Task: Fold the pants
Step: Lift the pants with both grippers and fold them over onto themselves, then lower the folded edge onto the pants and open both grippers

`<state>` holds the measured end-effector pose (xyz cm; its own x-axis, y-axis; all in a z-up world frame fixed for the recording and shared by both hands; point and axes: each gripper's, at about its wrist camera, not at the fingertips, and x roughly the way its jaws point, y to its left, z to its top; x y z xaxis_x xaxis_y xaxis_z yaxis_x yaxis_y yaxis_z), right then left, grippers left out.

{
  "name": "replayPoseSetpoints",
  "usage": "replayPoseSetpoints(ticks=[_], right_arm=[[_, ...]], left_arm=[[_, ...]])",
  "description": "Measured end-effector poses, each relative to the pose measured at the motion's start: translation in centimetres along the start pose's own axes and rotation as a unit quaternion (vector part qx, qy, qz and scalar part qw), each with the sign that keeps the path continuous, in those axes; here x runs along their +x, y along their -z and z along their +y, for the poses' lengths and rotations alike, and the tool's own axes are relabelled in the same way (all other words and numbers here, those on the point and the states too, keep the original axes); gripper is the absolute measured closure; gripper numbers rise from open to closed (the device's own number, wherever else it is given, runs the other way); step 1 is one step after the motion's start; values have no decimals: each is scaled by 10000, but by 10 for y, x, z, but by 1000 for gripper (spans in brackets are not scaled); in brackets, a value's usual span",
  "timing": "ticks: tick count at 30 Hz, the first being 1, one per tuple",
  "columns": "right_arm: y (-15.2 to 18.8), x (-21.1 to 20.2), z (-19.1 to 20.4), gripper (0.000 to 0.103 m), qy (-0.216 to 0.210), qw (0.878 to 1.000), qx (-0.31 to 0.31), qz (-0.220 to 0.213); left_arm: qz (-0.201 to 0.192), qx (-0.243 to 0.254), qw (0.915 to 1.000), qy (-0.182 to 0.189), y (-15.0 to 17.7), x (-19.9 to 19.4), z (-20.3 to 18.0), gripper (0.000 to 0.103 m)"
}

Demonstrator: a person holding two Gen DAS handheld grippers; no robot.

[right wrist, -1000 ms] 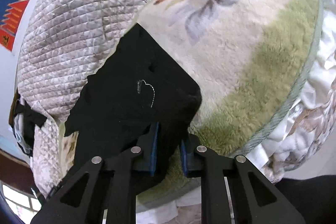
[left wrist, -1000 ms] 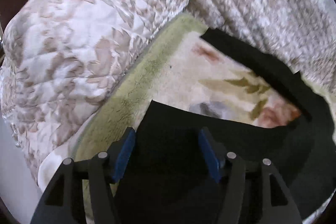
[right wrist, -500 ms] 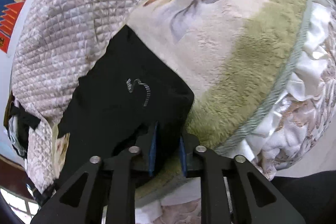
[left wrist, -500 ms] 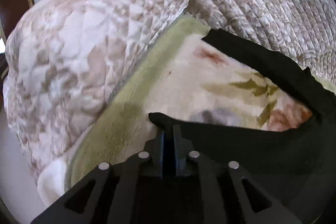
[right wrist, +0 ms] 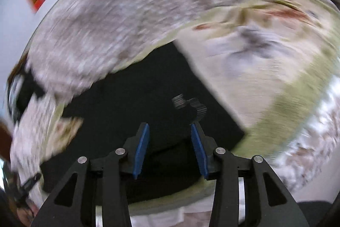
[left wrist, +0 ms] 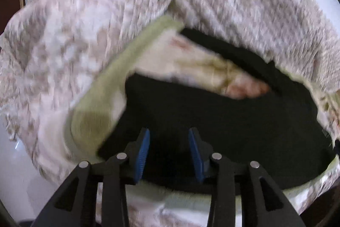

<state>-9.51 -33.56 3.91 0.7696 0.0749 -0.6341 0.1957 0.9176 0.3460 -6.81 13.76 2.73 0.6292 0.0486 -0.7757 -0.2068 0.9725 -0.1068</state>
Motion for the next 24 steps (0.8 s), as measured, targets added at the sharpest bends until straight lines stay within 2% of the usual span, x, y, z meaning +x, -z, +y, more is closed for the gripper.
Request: replayPoseSetpoints(ticks=[2, 5, 8, 11, 12, 13, 14, 16, 18, 20, 21, 22, 24], right_arm=[[7, 19, 14, 61, -30, 9983, -412, 414], [21, 48, 20, 61, 292, 9899, -749, 1166], [21, 43, 19, 61, 258, 9913, -717, 1074], [20, 42, 13, 61, 150, 9926, -533, 1078], [20, 41, 12, 61, 128, 9930, -496, 1060], [21, 40, 12, 61, 113, 9935, -458, 1039], [21, 40, 12, 61, 106, 9936, -448, 1033], [21, 39, 13, 61, 93, 9936, -472, 1018], [19, 40, 17, 61, 86, 9936, -480, 1017], [19, 41, 18, 61, 84, 9937, -485, 1010], [20, 41, 19, 61, 82, 9937, -486, 1008], [20, 40, 19, 61, 75, 9937, -489, 1005], [19, 41, 20, 61, 67, 9937, -486, 1007]], left_arm=[[247, -81, 9996, -132, 10, 8, 6, 62], [264, -162, 9995, -63, 13, 0, 9, 62], [256, -208, 9994, -106, 16, -9, 13, 62], [31, -592, 9978, -281, 12, -17, 28, 61], [-12, -750, 9964, -397, 11, -17, 36, 56], [1, -910, 9945, -524, 11, -15, 43, 46], [53, -1034, 9929, -591, 13, -12, 49, 42], [220, -1160, 9914, -573, 17, -2, 57, 41], [196, -1114, 9919, -584, 20, 0, 55, 42], [131, -1000, 9924, -702, 19, -2, 51, 51], [32, -895, 9929, -781, 19, -6, 48, 72], [-34, -808, 9943, -688, 18, -9, 45, 92], [-121, -640, 9952, -730, 14, -13, 41, 96]])
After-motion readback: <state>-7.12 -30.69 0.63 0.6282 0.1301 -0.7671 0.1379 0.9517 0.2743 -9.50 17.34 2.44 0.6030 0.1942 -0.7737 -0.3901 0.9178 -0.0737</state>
